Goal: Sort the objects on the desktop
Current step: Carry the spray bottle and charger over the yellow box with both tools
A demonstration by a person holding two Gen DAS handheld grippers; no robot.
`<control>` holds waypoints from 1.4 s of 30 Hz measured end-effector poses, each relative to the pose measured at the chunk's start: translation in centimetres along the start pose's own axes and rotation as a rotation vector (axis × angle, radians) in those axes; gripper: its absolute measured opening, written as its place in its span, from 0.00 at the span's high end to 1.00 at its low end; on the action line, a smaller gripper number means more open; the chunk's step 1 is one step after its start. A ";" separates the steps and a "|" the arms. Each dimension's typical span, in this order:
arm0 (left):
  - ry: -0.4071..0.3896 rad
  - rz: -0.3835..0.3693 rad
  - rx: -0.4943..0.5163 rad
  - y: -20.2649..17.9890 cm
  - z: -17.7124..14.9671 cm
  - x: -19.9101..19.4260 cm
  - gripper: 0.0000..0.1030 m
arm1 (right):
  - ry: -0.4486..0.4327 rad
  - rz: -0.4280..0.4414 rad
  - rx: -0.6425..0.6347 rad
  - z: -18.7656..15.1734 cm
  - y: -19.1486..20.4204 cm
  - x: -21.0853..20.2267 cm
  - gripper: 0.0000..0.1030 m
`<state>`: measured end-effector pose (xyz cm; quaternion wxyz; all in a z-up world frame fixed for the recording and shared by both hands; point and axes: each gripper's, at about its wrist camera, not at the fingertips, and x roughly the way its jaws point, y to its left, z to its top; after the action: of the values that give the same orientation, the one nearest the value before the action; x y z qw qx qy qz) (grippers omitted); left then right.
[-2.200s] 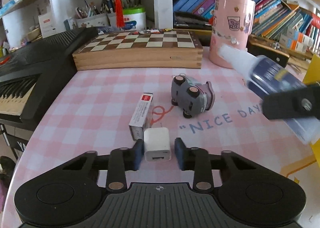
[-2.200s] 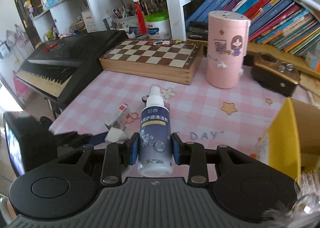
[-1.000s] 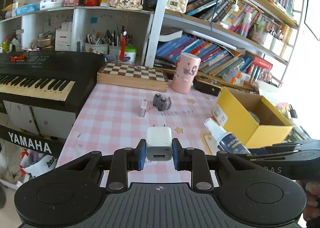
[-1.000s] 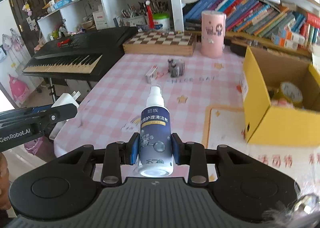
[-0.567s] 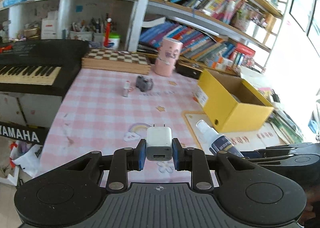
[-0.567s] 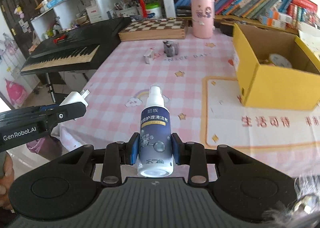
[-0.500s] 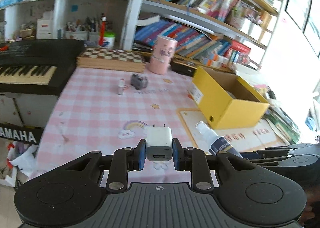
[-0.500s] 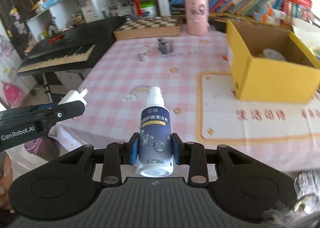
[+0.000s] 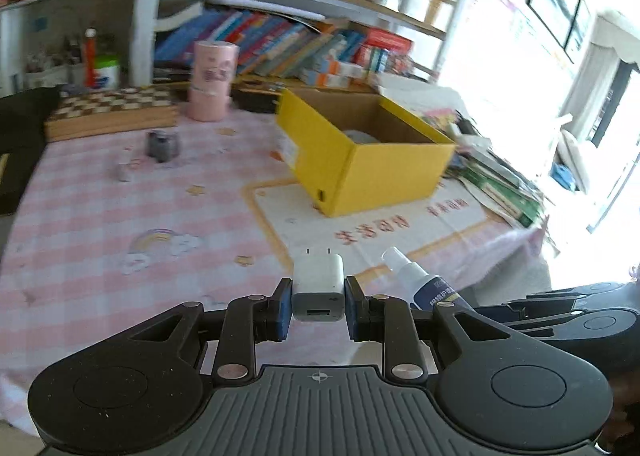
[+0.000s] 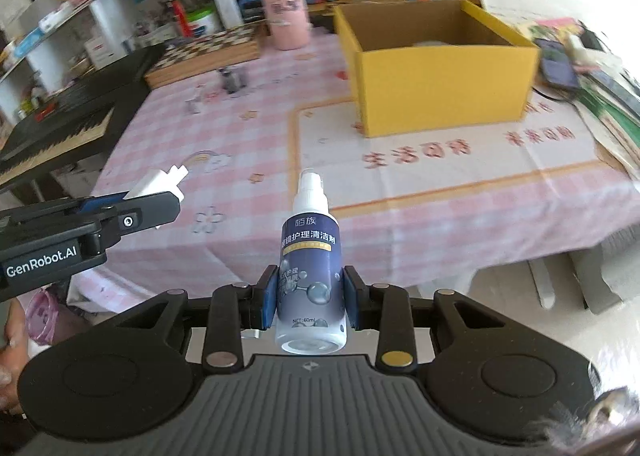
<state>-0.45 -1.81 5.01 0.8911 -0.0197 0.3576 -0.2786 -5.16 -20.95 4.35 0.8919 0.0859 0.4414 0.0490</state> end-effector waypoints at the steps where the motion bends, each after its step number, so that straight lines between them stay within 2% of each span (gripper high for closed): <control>1: 0.008 -0.012 0.009 -0.6 0.1 0.5 0.76 | 0.000 -0.008 0.011 -0.1 -0.5 -0.1 0.70; 11: 0.049 -0.059 0.094 -6.1 1.3 4.3 0.76 | 0.007 -0.031 0.097 -0.1 -6.8 -0.9 0.70; 28: 0.066 -0.018 0.064 -13.2 4.7 11.2 0.76 | 0.018 0.052 0.033 5.2 -16.5 0.6 0.70; 35: -0.001 0.049 0.030 -14.8 6.7 12.8 0.76 | -0.006 0.100 0.005 8.2 -19.8 1.7 0.70; 42: -0.119 0.110 0.006 -15.2 11.1 13.7 0.76 | -0.101 0.145 -0.041 13.1 -22.0 1.6 0.70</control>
<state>7.48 -23.49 8.23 0.9249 -0.0139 0.3037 -0.2283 6.51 -43.71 6.59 0.9087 0.1015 0.3873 0.1180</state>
